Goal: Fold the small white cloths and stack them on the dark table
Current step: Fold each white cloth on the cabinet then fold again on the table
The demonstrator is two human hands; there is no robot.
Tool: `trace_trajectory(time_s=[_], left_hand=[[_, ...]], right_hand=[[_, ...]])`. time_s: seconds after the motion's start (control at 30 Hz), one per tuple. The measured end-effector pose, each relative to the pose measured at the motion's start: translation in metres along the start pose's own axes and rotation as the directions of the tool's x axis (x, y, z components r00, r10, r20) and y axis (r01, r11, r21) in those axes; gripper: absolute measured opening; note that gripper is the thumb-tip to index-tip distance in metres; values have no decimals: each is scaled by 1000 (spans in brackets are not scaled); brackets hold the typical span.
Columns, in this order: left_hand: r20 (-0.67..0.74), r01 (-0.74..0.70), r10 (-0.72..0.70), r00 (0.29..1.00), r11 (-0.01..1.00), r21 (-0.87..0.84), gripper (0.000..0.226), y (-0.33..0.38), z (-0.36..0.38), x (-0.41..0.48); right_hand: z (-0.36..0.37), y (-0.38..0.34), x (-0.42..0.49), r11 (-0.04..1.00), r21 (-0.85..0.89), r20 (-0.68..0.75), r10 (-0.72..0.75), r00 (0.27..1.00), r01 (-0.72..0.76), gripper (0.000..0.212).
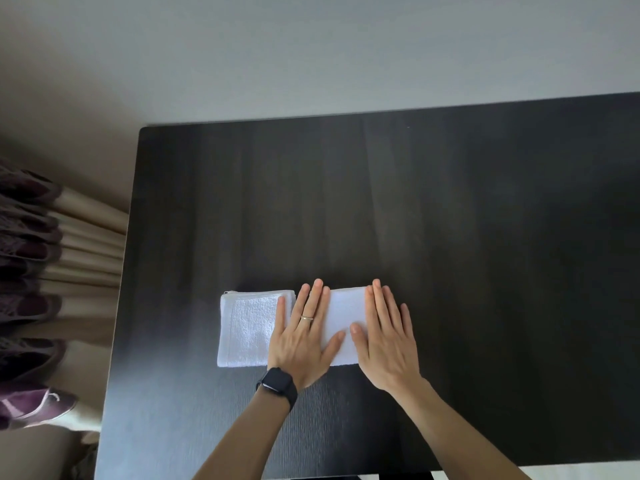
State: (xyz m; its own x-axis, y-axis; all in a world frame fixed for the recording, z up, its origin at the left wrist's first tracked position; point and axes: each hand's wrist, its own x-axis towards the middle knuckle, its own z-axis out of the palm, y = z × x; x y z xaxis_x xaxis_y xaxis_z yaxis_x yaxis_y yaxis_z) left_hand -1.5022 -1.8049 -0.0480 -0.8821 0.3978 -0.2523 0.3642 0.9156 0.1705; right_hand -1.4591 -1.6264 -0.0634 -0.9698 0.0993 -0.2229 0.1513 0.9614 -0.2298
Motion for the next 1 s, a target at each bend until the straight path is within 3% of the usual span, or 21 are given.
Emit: trace_trajectory(time_s=[0.43,0.6,0.7,0.87,1.0], left_hand=[[106,17,-22,994,999,52,79,16,-32,-1],[128,-66,52,990,993,101,77,64,-70,-1],[157,-203,183,970,972,122,75,125,-96,2],[94,-437,431,898,897,66,74,291,-126,-5],[5,-644,644,765,764,24,71,459,-143,-46]], right_hand=[[-42,15,-8,999,38,158,-6,987,0,82],[-99,71,-68,987,81,76,135,988,-141,79],[-136,125,-117,953,150,-4,268,963,-264,73],[-200,231,-230,864,213,-210,497,842,-457,64],[-248,317,-351,731,281,-393,679,620,-623,56]])
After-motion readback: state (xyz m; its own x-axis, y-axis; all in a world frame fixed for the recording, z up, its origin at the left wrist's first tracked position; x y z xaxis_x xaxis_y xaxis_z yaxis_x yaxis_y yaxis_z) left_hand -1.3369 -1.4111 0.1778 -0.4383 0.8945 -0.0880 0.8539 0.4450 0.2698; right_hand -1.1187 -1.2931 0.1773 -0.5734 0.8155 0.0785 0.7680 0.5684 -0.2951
